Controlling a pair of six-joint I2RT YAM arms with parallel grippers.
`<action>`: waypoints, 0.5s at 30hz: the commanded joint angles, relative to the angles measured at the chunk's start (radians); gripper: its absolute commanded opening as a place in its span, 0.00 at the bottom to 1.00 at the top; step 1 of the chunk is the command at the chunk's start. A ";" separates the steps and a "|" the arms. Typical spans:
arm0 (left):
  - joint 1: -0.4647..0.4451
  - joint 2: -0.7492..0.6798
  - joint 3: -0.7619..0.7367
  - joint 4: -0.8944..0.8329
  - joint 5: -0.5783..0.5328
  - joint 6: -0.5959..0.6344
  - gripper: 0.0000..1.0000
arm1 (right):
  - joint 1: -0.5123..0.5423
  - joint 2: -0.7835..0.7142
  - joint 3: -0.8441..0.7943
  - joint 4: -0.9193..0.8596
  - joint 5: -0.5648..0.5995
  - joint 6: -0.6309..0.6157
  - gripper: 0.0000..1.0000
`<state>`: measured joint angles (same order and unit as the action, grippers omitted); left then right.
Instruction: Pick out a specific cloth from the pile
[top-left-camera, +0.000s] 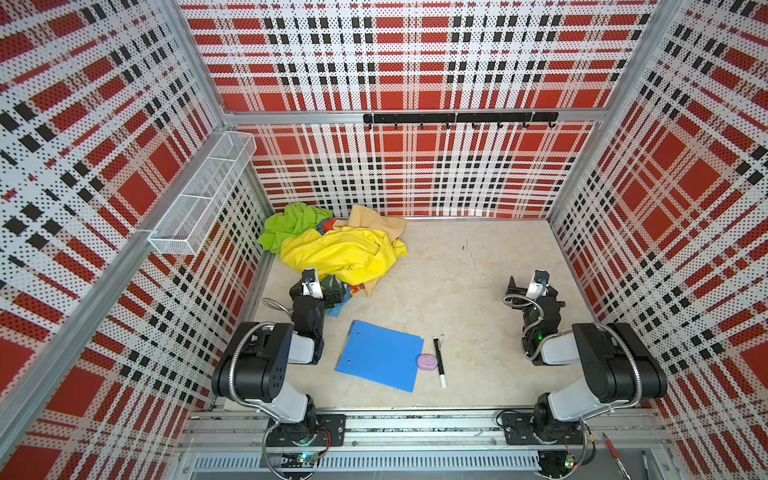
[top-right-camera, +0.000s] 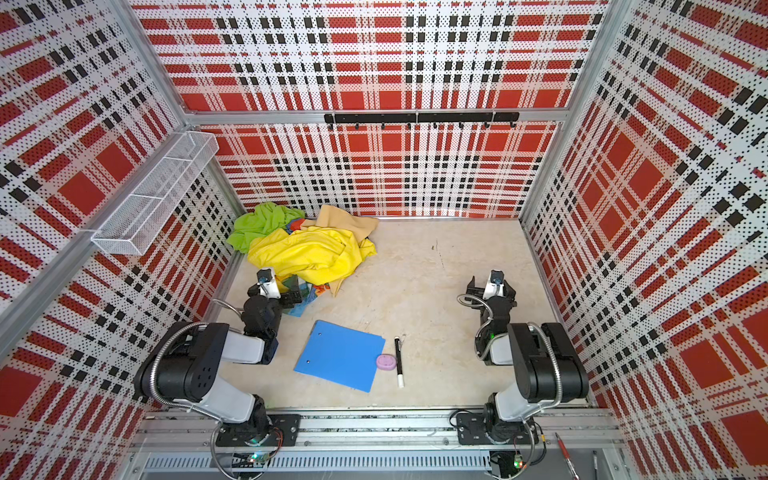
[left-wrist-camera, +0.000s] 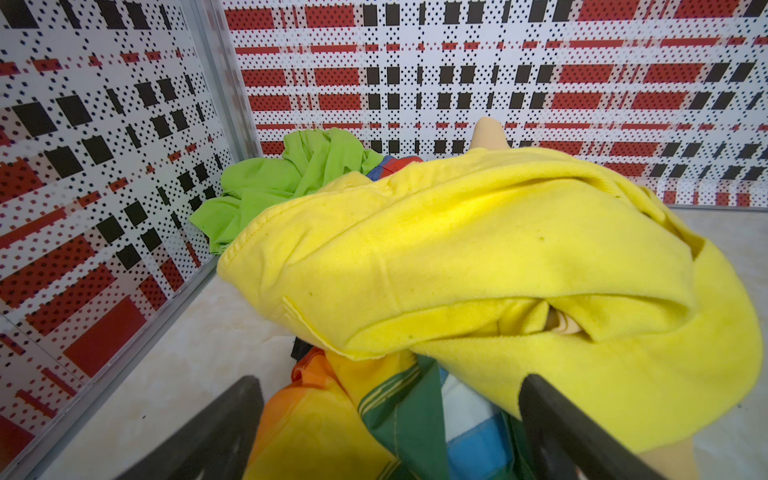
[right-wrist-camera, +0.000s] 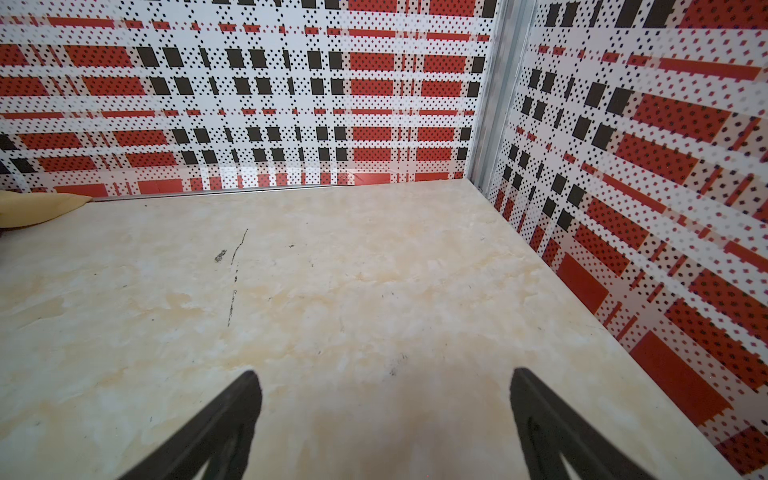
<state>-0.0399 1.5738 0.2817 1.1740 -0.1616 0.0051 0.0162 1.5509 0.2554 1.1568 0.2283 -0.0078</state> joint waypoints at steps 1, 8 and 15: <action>0.008 0.002 0.013 0.004 0.009 -0.004 0.99 | 0.001 0.006 0.012 0.054 -0.008 0.002 1.00; 0.016 0.002 0.014 -0.002 0.027 -0.005 0.99 | 0.001 0.004 0.007 0.060 -0.005 0.000 1.00; -0.007 -0.021 0.002 0.006 -0.039 0.000 0.99 | 0.006 -0.062 -0.010 0.041 0.038 0.007 1.00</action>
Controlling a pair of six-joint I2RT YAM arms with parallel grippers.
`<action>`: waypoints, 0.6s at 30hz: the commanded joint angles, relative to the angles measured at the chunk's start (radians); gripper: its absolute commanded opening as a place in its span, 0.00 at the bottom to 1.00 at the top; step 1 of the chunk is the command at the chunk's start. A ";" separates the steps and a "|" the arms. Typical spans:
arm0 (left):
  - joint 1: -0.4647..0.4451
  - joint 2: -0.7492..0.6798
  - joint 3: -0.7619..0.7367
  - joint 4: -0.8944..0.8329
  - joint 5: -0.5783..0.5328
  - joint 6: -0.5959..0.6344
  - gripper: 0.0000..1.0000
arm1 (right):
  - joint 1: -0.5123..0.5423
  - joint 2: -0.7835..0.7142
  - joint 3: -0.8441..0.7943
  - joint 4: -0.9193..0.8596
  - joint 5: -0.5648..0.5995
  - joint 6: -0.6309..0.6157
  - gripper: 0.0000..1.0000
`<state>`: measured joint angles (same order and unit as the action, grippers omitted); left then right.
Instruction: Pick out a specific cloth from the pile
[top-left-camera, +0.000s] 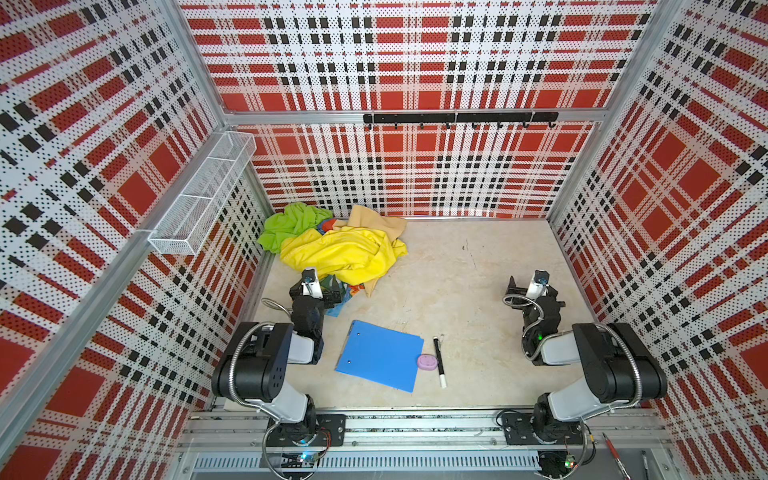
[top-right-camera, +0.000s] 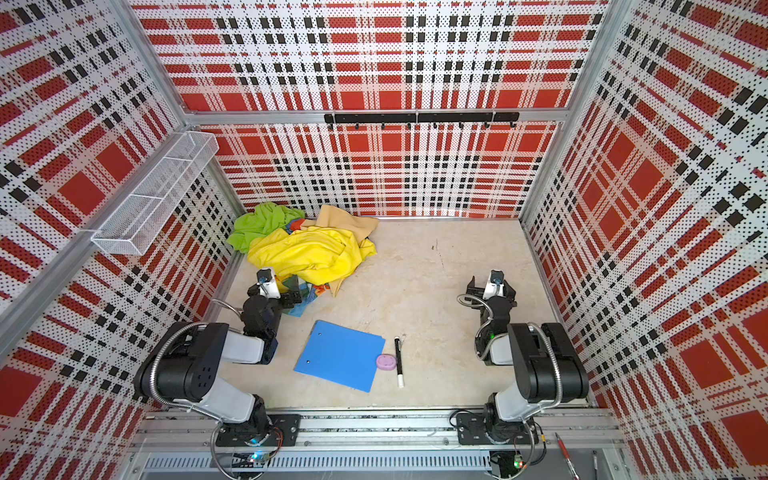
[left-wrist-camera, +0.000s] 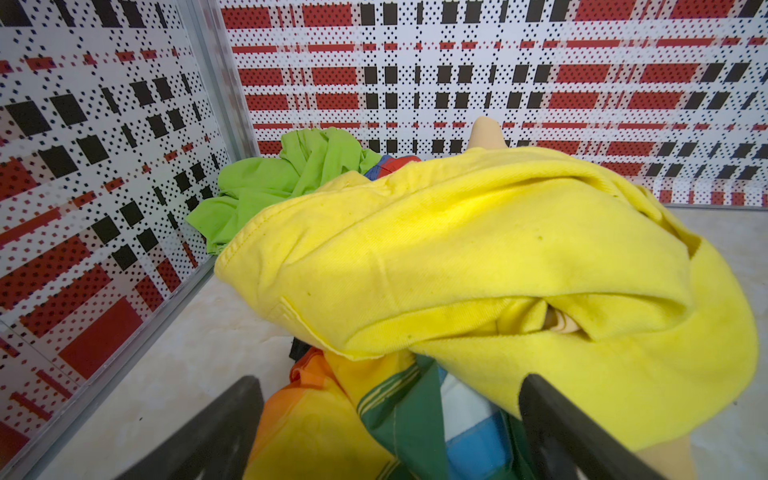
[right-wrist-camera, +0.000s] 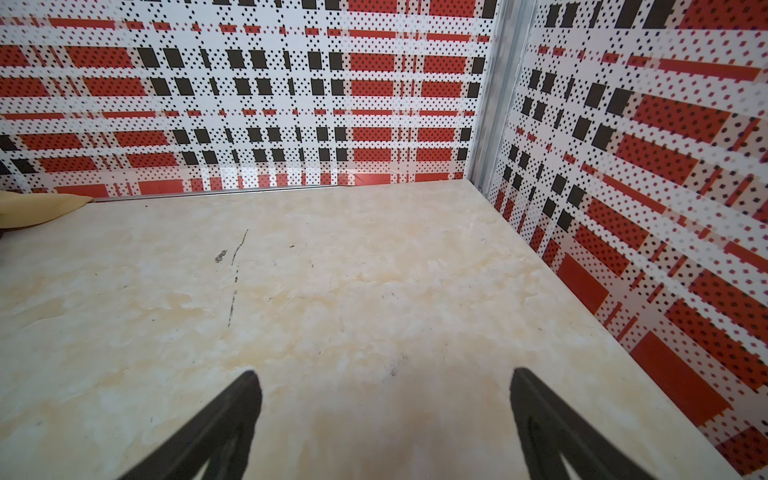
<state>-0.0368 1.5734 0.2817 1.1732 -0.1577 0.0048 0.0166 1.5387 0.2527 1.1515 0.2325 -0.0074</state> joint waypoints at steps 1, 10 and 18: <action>-0.017 -0.030 0.000 0.006 -0.076 -0.003 0.99 | 0.008 -0.075 0.002 0.010 0.058 0.010 1.00; -0.137 -0.251 0.081 -0.324 -0.242 0.031 0.99 | 0.084 -0.344 0.089 -0.328 0.051 0.073 1.00; -0.255 -0.372 0.276 -0.778 -0.226 -0.132 0.99 | 0.353 -0.394 0.258 -0.540 0.159 0.146 1.00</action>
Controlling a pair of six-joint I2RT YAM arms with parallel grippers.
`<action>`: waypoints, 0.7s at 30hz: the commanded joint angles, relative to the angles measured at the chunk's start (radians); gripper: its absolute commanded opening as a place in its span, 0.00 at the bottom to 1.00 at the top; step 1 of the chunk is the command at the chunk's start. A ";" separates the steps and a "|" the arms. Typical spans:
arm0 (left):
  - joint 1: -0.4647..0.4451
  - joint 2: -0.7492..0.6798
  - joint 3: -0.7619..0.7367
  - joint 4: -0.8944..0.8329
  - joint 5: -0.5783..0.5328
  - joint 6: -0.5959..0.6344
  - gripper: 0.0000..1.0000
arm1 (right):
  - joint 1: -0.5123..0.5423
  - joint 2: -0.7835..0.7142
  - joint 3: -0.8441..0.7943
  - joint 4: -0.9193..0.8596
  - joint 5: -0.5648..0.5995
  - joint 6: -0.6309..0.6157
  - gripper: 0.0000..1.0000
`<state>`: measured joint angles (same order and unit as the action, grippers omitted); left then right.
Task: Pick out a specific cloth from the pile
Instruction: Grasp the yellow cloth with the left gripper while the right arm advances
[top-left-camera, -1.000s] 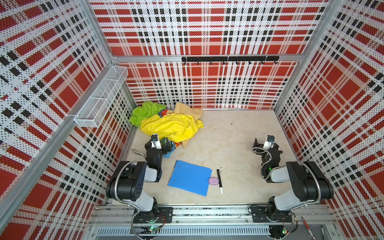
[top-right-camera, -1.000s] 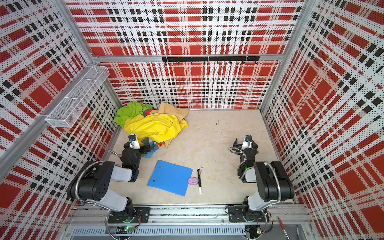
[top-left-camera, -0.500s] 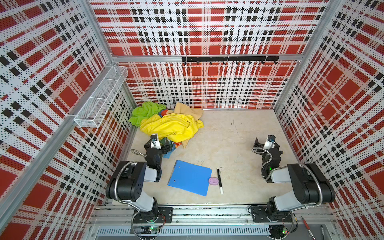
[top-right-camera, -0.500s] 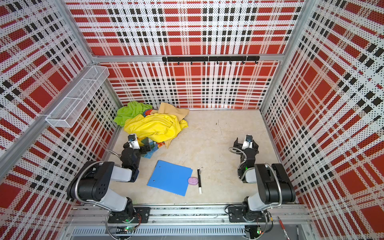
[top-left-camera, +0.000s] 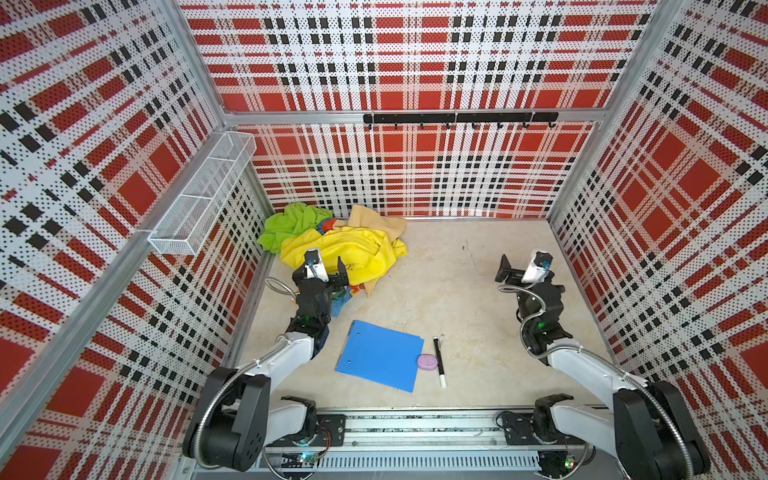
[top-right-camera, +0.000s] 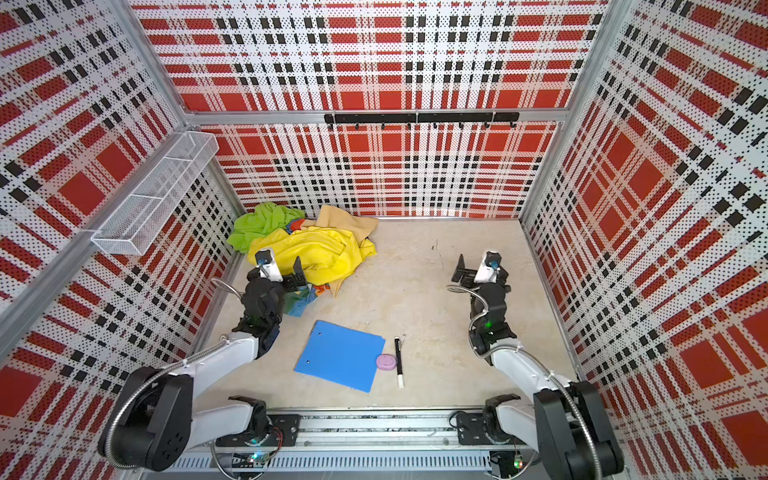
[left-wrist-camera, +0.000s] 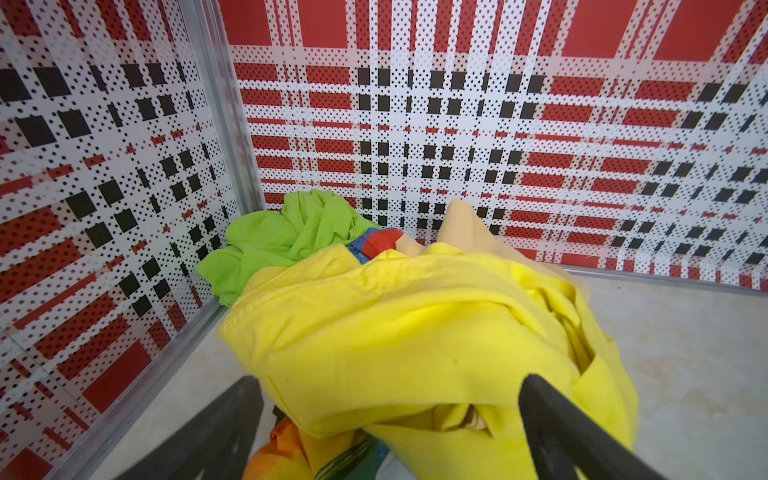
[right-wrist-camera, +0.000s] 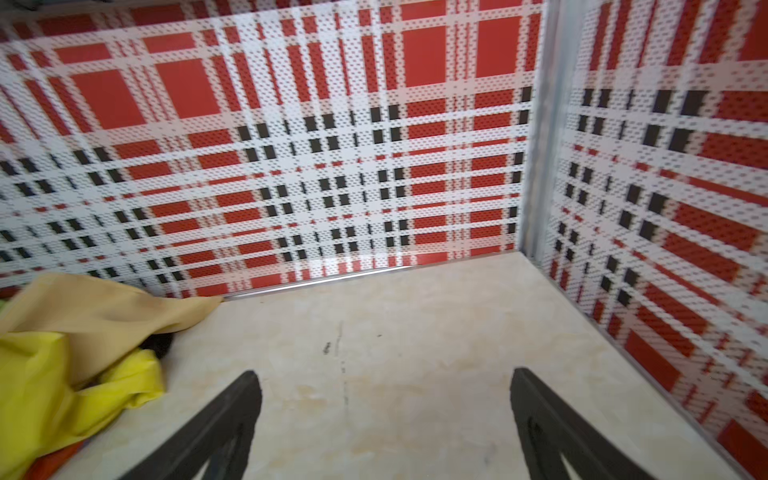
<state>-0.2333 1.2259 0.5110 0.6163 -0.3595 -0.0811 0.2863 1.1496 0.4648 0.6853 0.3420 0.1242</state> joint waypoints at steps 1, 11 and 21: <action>-0.083 -0.028 0.065 -0.256 -0.040 -0.034 0.99 | 0.124 -0.001 0.056 -0.068 0.060 0.003 1.00; -0.186 0.177 0.338 -0.646 -0.129 0.051 0.99 | 0.373 0.110 0.062 0.045 0.080 -0.060 1.00; -0.206 0.540 0.633 -0.827 -0.151 0.085 0.99 | 0.456 0.156 -0.041 0.169 0.258 -0.100 1.00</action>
<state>-0.4339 1.7351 1.0855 -0.1356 -0.4877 -0.0063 0.7315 1.2926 0.4503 0.7437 0.5056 0.0502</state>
